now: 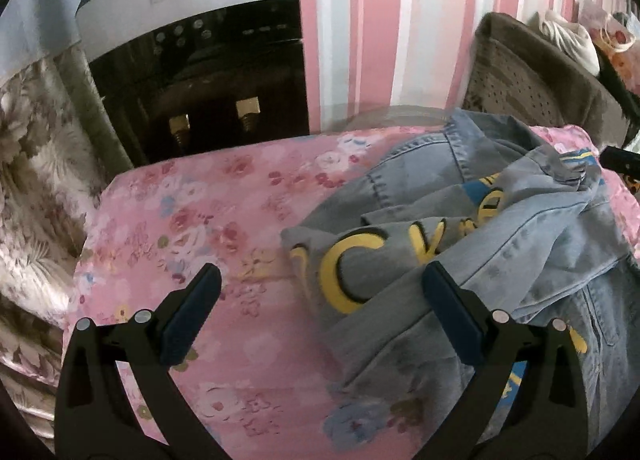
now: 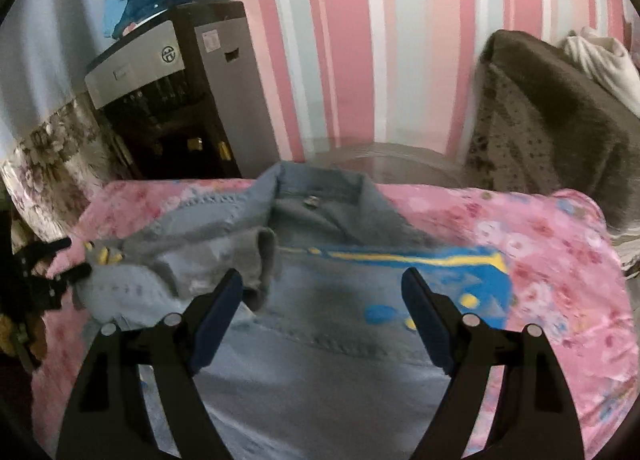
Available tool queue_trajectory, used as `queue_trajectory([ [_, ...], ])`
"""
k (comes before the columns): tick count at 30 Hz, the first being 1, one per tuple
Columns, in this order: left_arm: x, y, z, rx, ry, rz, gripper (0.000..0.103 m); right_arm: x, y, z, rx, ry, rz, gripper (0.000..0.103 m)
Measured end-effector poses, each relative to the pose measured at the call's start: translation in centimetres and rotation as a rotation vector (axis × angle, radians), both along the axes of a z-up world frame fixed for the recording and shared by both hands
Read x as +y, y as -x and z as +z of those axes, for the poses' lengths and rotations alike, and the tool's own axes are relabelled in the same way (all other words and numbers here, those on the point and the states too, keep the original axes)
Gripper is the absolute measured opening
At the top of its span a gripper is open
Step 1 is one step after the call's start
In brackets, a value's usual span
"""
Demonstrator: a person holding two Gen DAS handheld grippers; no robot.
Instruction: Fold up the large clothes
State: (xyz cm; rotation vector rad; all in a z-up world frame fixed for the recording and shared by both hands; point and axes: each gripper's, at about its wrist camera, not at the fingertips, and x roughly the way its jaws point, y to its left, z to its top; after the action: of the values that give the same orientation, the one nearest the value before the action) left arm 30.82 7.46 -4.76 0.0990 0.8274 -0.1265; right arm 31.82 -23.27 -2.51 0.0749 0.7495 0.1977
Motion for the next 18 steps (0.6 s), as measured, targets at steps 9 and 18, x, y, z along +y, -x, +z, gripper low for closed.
queue_trajectory([
  [9, 0.8, 0.6, 0.2, -0.019, -0.041, 0.019, 0.100, 4.6, -2.5, -3.9, 0.143, 0.004, 0.134, 0.045],
  [18, 1.0, 0.4, 1.1, -0.033, -0.025, 0.055, 0.100, 2.7, 2.6, 1.2, -0.120, 0.080, 0.095, 0.033],
])
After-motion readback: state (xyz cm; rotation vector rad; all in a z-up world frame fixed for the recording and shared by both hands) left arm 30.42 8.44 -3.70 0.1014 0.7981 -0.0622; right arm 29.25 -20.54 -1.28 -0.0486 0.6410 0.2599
